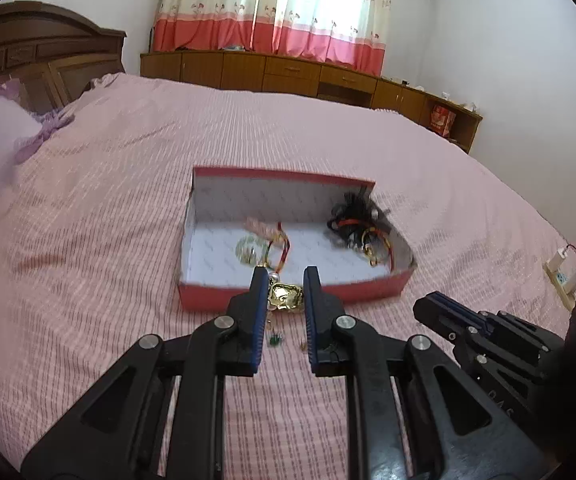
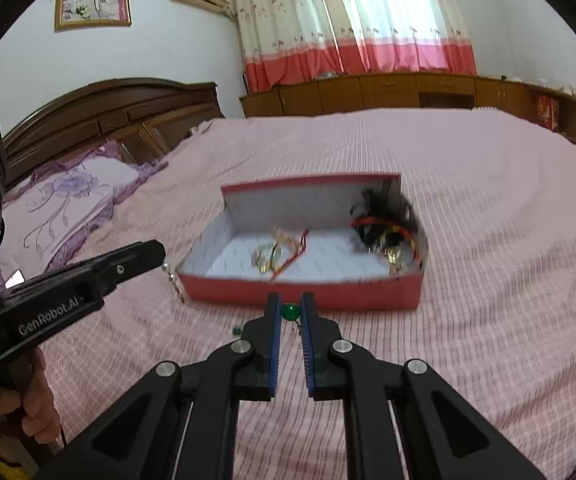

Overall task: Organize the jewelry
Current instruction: 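Carry the gold charm and green earring with both grippers into the box, then open both grippers to drop the charm and earring in the box, then withdraw both open grippers from the box toward the last earrings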

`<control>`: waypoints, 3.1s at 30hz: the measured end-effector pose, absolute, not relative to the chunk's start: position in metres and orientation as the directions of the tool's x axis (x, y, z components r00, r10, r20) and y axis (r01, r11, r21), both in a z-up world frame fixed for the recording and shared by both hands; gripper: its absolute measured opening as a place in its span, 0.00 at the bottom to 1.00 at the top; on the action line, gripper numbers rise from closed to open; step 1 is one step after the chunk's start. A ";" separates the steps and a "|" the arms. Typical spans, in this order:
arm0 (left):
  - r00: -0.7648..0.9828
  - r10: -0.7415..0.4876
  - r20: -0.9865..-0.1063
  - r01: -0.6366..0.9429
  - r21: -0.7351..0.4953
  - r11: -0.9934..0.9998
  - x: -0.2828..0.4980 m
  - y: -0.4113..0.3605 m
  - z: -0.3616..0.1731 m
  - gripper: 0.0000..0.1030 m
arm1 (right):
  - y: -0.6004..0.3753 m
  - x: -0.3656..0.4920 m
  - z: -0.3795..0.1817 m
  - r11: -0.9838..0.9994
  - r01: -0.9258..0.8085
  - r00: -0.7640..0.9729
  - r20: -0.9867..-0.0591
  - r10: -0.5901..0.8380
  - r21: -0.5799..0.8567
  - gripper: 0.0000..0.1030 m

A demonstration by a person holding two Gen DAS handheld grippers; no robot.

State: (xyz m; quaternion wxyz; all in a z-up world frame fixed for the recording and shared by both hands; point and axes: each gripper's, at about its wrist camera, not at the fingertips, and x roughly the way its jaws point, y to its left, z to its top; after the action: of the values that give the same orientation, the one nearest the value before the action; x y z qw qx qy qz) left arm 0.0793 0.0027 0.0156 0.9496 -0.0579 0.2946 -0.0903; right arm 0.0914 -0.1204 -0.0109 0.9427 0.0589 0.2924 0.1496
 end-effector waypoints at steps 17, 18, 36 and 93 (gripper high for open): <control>0.871 -0.191 -0.453 0.145 -0.134 0.980 0.143 -0.004 0.031 0.09 | -0.126 0.164 0.017 0.961 -0.233 0.852 -0.446 0.276 0.150 0.11; 0.873 -0.190 -0.450 0.144 -0.135 0.980 0.146 -0.005 0.031 0.09 | -0.126 0.170 0.017 0.962 -0.228 0.856 -0.441 0.270 0.148 0.11; 0.867 -0.129 -0.482 0.063 -0.151 0.987 0.205 0.008 -0.014 0.09 | -0.134 0.235 -0.019 0.981 -0.139 0.861 -0.474 0.186 0.132 0.11; 0.788 -0.162 -0.594 0.051 -0.199 0.979 0.153 0.027 0.009 0.27 | -0.133 0.166 -0.005 0.959 -0.148 0.817 -0.517 0.256 0.241 0.28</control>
State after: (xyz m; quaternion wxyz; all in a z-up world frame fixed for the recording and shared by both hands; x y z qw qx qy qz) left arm 0.1531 0.0272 0.0094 0.9415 -0.0866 0.3206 -0.0567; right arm 0.1657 -0.1331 -0.0055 0.9483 0.0951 0.2835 0.1063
